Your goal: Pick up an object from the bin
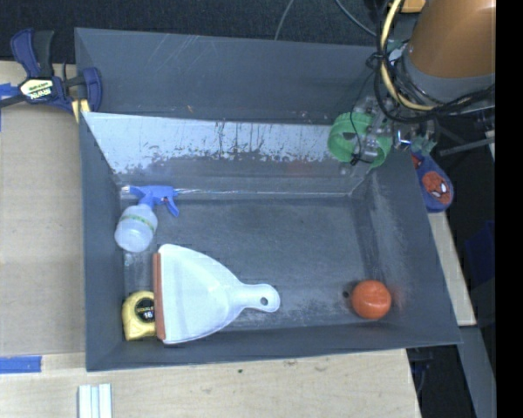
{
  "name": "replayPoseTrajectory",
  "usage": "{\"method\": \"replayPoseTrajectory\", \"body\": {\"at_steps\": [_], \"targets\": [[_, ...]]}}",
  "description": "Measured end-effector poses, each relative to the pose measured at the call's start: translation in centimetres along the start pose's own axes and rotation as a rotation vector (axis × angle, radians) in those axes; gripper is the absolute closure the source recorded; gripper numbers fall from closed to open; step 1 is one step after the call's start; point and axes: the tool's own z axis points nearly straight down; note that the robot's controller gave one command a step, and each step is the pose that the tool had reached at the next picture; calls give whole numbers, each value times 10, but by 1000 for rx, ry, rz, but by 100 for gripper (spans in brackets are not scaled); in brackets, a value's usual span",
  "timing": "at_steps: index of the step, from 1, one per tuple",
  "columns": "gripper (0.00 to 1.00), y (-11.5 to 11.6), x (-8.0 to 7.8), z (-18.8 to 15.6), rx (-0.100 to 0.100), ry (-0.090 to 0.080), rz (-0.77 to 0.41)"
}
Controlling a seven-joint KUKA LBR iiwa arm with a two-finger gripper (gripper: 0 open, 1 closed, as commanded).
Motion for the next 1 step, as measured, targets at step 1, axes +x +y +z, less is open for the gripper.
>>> {"method": "replayPoseTrajectory", "body": {"at_steps": [1], "targets": [[100, 89, 31, 39, -1, -1, -271]]}}
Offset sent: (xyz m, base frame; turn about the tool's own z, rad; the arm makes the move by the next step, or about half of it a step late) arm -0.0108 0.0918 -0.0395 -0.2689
